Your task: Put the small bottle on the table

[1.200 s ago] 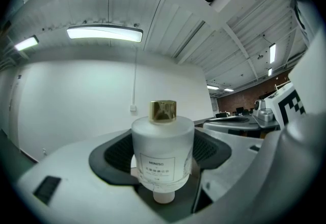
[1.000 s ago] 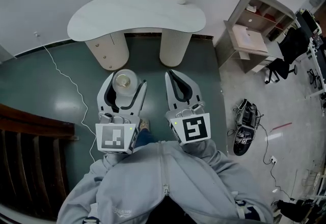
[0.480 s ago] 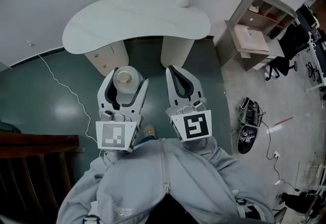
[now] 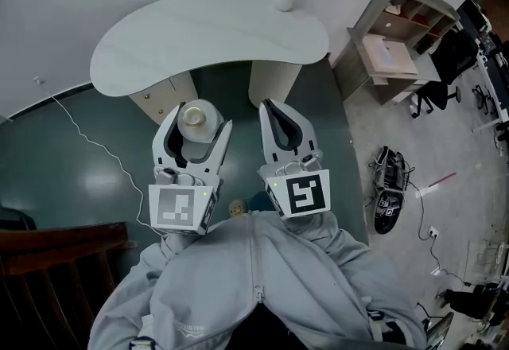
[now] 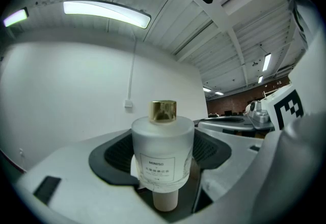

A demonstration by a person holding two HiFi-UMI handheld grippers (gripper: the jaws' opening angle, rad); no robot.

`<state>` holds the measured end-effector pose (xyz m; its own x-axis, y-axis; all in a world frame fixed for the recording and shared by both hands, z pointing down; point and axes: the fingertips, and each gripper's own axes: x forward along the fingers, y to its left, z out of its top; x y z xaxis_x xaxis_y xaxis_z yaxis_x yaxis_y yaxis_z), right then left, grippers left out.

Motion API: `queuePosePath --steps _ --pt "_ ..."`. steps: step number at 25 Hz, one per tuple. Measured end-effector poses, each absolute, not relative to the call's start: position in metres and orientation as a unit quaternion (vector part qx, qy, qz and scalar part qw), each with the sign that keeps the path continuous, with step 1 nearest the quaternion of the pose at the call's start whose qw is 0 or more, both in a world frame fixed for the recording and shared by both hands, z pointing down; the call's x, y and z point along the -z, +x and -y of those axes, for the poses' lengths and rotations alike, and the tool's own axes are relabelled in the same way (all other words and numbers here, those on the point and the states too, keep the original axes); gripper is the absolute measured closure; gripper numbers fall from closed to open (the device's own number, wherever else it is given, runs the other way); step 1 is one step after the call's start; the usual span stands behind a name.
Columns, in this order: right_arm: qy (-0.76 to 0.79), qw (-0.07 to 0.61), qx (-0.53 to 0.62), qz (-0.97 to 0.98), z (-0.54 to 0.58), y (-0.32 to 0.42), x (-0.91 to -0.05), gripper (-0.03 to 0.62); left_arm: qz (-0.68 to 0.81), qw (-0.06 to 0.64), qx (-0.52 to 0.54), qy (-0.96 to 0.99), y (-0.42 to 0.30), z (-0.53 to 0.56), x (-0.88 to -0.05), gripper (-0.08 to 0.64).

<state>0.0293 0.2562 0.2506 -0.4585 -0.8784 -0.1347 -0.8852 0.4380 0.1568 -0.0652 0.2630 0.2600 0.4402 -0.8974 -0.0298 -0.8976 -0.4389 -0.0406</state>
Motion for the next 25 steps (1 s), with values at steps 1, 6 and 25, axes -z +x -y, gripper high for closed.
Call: queuePosePath --steps 1,6,25 --pt "-0.519 0.017 -0.103 -0.849 -0.254 0.027 -0.252 0.566 -0.528 0.023 -0.001 -0.849 -0.066 -0.261 -0.262 0.227" --pt "-0.517 0.017 -0.105 -0.85 -0.238 0.022 -0.255 0.566 -0.527 0.021 -0.003 -0.85 -0.07 -0.243 -0.265 0.227" --pt "-0.495 0.032 -0.092 -0.863 -0.091 0.022 -0.251 0.566 -0.54 0.023 -0.004 -0.842 -0.062 -0.106 -0.264 0.227"
